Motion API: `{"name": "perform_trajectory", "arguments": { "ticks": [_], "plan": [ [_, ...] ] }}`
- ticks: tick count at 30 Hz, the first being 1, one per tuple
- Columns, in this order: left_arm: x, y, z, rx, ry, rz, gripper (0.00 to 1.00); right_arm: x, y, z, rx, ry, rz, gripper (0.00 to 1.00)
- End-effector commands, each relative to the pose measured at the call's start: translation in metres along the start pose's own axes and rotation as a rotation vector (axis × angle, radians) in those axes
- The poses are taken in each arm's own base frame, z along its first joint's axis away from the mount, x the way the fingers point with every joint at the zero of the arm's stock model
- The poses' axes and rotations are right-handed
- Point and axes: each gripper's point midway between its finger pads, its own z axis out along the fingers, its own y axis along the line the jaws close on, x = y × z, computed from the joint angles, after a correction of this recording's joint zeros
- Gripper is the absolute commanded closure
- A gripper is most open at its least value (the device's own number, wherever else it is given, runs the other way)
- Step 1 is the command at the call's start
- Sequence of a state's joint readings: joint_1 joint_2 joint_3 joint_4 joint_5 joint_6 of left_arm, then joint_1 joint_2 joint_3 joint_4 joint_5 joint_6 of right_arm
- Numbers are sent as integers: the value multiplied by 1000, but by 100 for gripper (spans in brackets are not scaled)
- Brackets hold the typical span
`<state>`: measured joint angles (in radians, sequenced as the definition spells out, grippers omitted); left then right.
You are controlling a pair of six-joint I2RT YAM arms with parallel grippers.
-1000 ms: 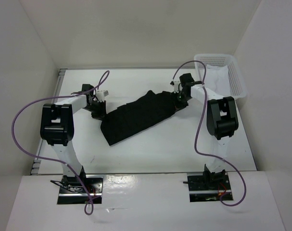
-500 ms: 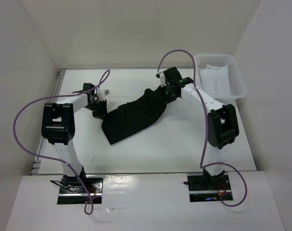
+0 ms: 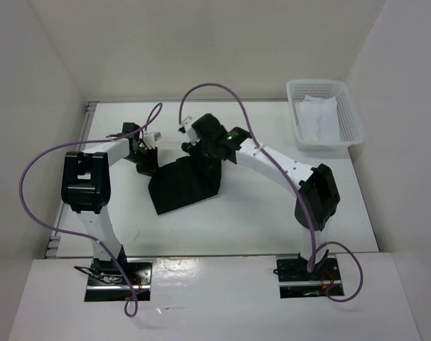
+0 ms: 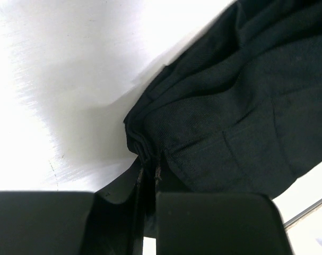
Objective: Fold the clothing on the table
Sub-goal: Fold the skirt
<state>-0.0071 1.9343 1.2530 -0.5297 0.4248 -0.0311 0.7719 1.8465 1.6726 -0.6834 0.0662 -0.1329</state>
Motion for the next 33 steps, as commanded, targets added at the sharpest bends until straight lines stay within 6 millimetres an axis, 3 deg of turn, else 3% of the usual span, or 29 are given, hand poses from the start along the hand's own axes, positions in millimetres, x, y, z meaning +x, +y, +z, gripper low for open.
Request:
{"name": "perform_trajectory", "arguments": {
  "ticks": [1,2,9,13,20,28,33],
  "plan": [
    [6,8,6,-15,32,-13,100,-20,36,-3,-5,-35,-102,100],
    [6,8,6,-15,32,-13,100,-21,51,0,-25,-35,-125,100],
    [6,8,6,-15,32,-22,100,-32,97,7,-65,-39,-196,100],
    [6,6,6,-6,32,-22,100,-30,107,16,-49,-16,-202,100],
    [8,4,6,3,40,-27,100,-23,142,31,-64,12,-239,100],
    [8,4,6,3,40,-27,100,-23,178,34,-118,14,-264,100],
    [8,2,6,13,39,-27,100,-34,179,36,-110,-9,-249,100]
  ]
}}
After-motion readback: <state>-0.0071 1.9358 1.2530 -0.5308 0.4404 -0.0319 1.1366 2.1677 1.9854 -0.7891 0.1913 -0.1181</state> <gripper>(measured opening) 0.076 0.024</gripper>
